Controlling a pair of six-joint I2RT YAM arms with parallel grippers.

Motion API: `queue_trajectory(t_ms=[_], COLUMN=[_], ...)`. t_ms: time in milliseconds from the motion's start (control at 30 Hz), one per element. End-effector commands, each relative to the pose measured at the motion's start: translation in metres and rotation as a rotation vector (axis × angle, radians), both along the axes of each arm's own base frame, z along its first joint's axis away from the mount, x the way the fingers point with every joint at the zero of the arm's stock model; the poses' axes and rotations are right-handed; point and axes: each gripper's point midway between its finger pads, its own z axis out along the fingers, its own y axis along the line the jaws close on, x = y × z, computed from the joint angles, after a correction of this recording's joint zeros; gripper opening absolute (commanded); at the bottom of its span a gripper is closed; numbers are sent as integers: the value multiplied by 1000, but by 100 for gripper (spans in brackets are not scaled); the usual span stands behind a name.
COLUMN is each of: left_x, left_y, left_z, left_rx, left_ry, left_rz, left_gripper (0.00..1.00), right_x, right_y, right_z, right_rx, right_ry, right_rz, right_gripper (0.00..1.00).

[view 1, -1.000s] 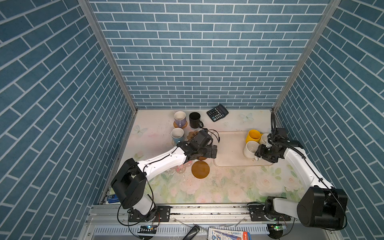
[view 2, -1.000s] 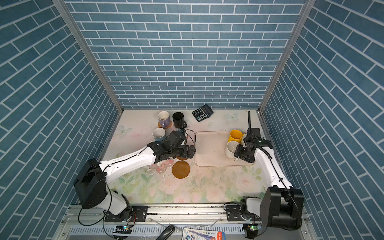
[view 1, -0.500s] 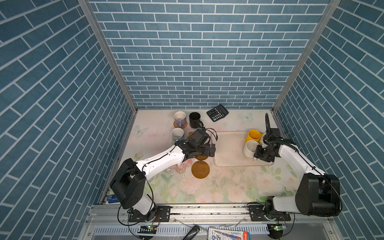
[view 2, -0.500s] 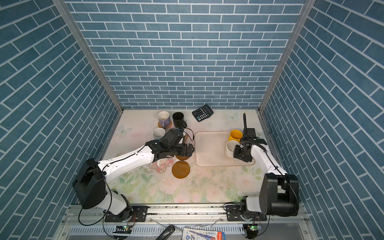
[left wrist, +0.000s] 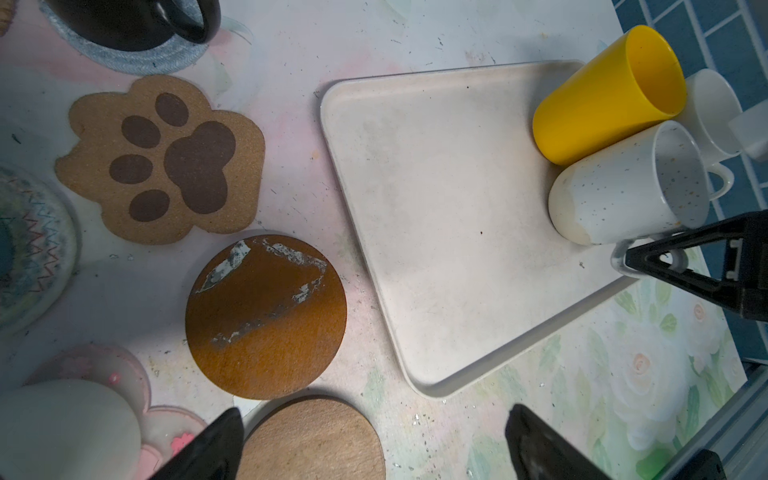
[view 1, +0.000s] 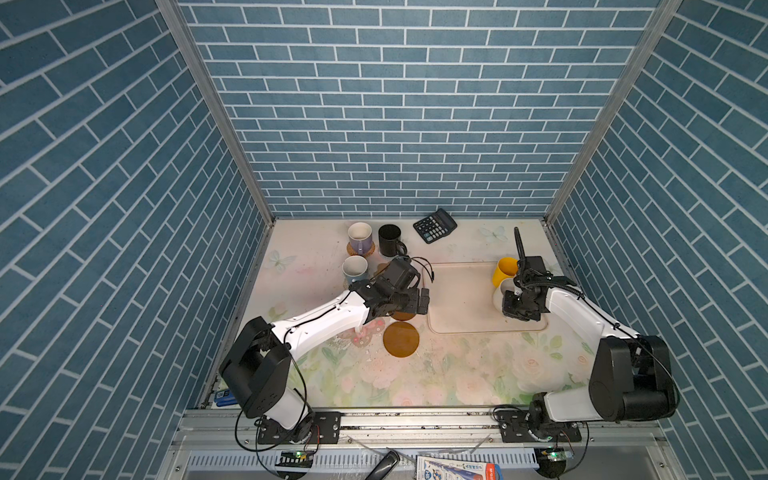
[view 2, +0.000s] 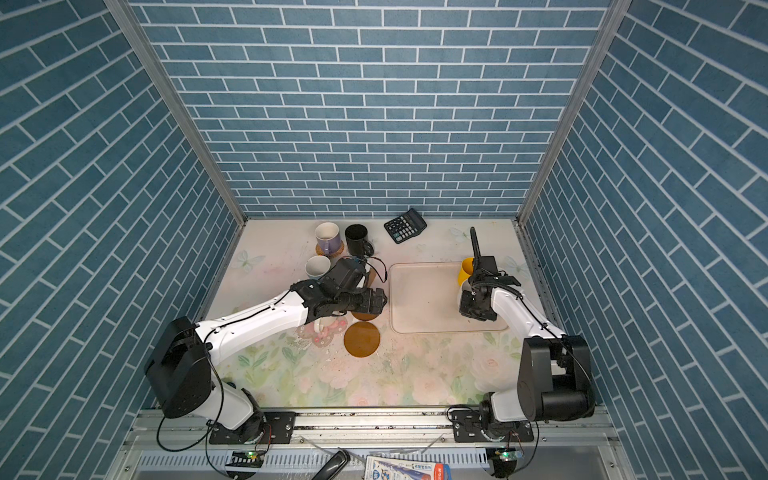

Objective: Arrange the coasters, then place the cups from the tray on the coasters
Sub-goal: 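Lift the speckled mug off the tray and carry it toward the coasters, then lower the speckled mug onto the cork coaster beside the paw coaster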

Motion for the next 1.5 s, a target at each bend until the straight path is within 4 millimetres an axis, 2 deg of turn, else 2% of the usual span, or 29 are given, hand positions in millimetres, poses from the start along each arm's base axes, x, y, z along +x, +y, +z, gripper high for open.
queue_trajectory(t_ms=[0,167,333,733,967,1133,1267,1467], left_x=[-2,-7,-10,-15,-9,-5,-2,4], left_y=[10,19,30,66,98,125,143,167], left_z=[11,18,30,48,50,57,58,54], left_rx=[12,16,22,30,-12,-9,-8,-15], left_ry=[-19,-33,-55,-83,-57,-64,-51,-25], left_rz=[17,28,44,112,188,240,277,333], left_gripper=[99,99,99,99,99,99,99,99], right_x=[-8,-7,-6,-2,14,33,45,59], right_y=[-6,-1,10,65,111,152,189,240], right_z=[-8,1,22,70,88,101,105,100], right_rx=[-48,-54,-38,63,93,100,124,144], right_ry=[25,10,-36,-163,-216,-245,-241,-230], right_rz=[-10,9,46,206,345,444,530,640], right_gripper=[10,0,0,0,0,0,0,0])
